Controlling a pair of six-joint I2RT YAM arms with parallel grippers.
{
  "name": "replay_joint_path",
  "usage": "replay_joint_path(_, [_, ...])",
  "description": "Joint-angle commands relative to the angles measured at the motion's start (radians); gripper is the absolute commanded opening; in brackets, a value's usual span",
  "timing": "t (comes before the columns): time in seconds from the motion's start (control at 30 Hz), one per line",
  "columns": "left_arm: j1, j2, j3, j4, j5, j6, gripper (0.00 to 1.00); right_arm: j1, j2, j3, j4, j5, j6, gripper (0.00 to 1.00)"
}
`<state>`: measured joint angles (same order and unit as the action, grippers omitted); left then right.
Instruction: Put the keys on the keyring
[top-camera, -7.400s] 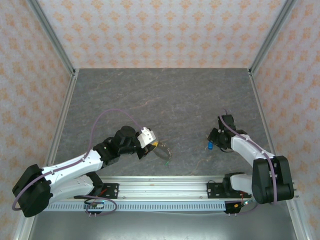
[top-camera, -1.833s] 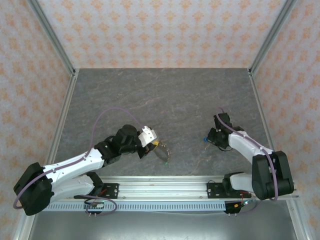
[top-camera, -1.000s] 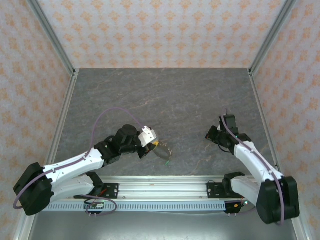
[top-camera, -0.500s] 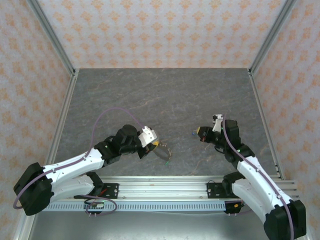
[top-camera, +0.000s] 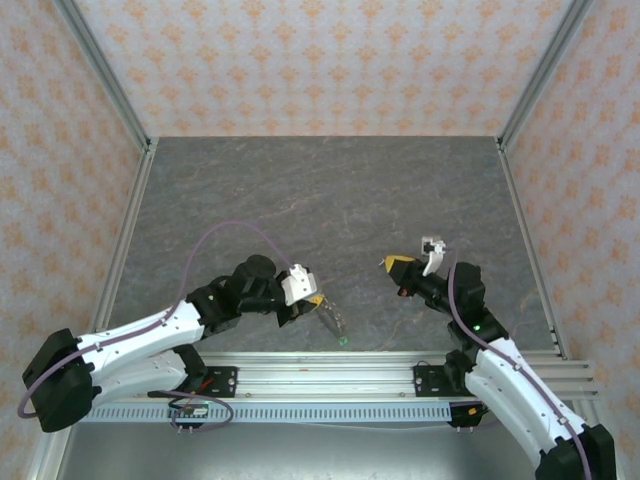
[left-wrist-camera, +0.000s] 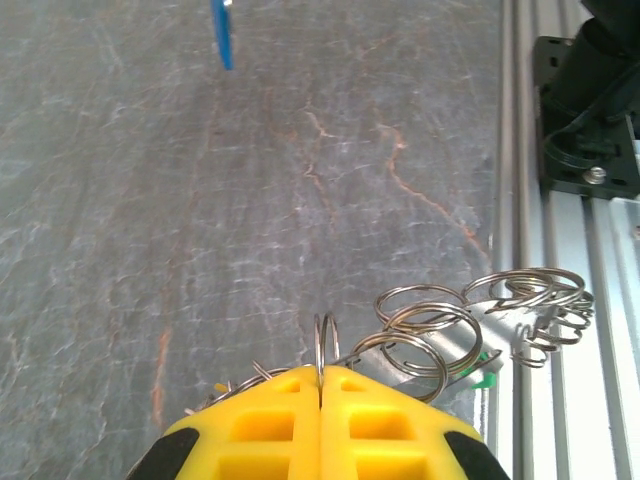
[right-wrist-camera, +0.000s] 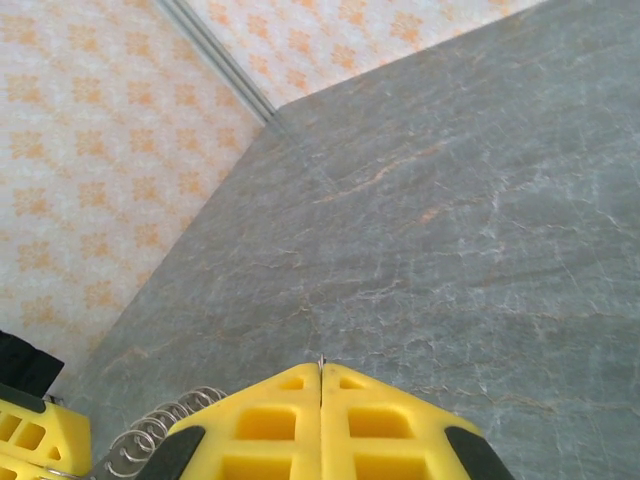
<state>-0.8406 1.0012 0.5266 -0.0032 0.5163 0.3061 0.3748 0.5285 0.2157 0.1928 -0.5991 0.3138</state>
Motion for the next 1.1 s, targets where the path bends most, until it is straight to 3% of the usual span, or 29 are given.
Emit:
replay_joint_path(0.0, [-0.018, -0.005, 0.045, 0.015, 0.015, 0.040, 0.00, 0.041, -0.028, -0.013, 0.115, 0.002, -0.068, 0.00])
replay_joint_path(0.4, [-0.023, 0.010, 0.046, 0.027, -0.011, 0.033, 0.00, 0.292, -0.014, 0.047, 0.023, 0.017, -0.499, 0.00])
replay_joint_path(0.77, [-0.025, 0.026, 0.049, 0.031, -0.027, 0.023, 0.00, 0.437, 0.155, 0.093, 0.019, 0.009, -0.641, 0.00])
replay_joint_path(1.07, [-0.026, 0.040, 0.055, 0.028, -0.035, 0.021, 0.00, 0.464, 0.214, 0.101, 0.077, -0.028, -0.631, 0.00])
